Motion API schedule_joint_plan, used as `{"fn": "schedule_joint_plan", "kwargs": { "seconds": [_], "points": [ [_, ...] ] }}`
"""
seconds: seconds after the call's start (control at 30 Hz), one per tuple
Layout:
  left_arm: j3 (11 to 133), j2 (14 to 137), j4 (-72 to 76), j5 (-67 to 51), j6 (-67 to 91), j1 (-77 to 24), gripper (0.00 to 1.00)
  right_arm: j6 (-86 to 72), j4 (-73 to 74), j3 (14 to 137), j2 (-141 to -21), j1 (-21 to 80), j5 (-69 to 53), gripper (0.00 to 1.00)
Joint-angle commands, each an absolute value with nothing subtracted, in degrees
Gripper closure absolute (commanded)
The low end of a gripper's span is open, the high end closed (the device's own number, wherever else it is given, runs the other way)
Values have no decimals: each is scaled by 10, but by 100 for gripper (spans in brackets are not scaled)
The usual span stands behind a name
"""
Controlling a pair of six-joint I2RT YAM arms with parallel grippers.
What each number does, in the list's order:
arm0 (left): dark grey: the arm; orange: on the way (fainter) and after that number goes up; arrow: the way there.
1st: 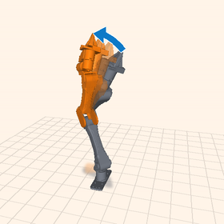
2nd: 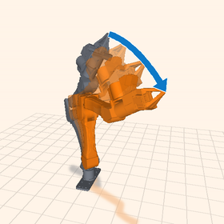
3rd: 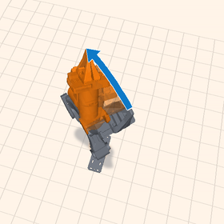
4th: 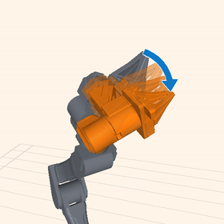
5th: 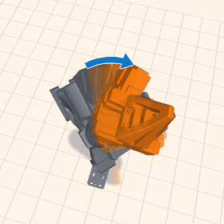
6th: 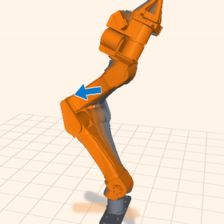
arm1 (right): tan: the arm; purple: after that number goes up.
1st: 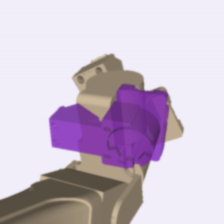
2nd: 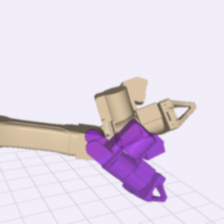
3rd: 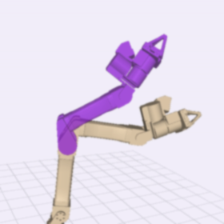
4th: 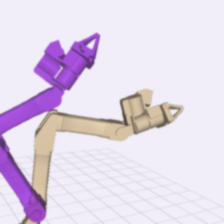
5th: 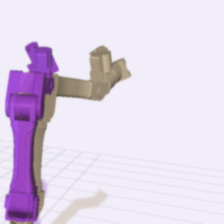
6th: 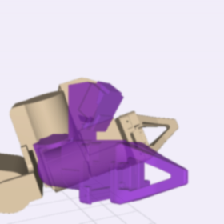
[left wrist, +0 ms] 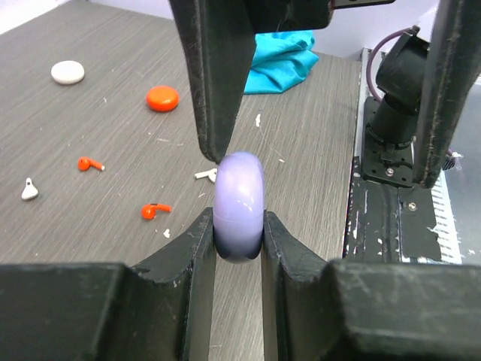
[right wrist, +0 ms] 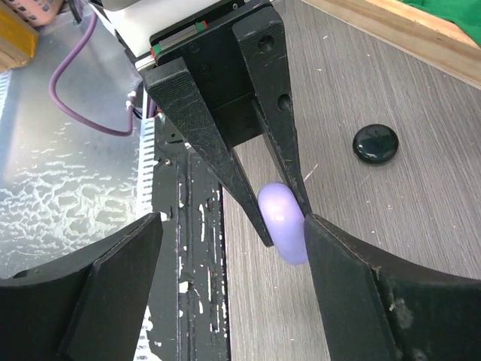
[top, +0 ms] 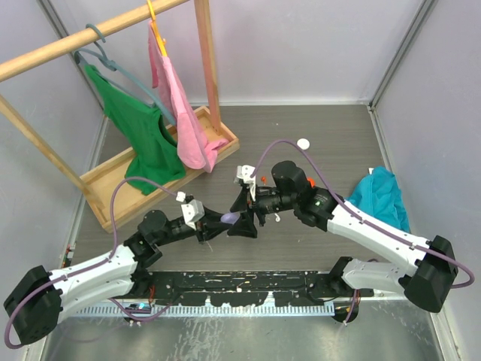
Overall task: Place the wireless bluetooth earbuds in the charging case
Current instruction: Close the charging case, then place the charging case at the center of the board.
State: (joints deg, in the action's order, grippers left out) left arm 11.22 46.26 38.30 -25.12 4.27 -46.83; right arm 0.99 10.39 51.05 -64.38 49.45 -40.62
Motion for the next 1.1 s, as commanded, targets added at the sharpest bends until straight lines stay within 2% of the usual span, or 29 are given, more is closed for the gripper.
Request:
{"fn": "schedule_joint_plan", "kwargs": {
  "seconds": [0.0, 0.27, 0.47, 0.83, 1.07],
  "points": [
    [141, 463, 372, -188, 62, -464, 100, 9, 114, 529, -622, 498, -390, 19],
    [162, 482, 260, -52, 169, -464, 100, -38, 92, 505, -619, 497, -148, 18],
    [228, 563, 130, 22, 282, -460, 100, -87, 85, 485, -642, 492, 27, 17],
    [305, 784, 76, -55, 434, -420, 97, -128, 70, 444, -667, 484, 101, 17],
    [297, 805, 36, -30, 489, -400, 87, -132, 69, 429, -668, 475, 119, 17]
  ]
}}
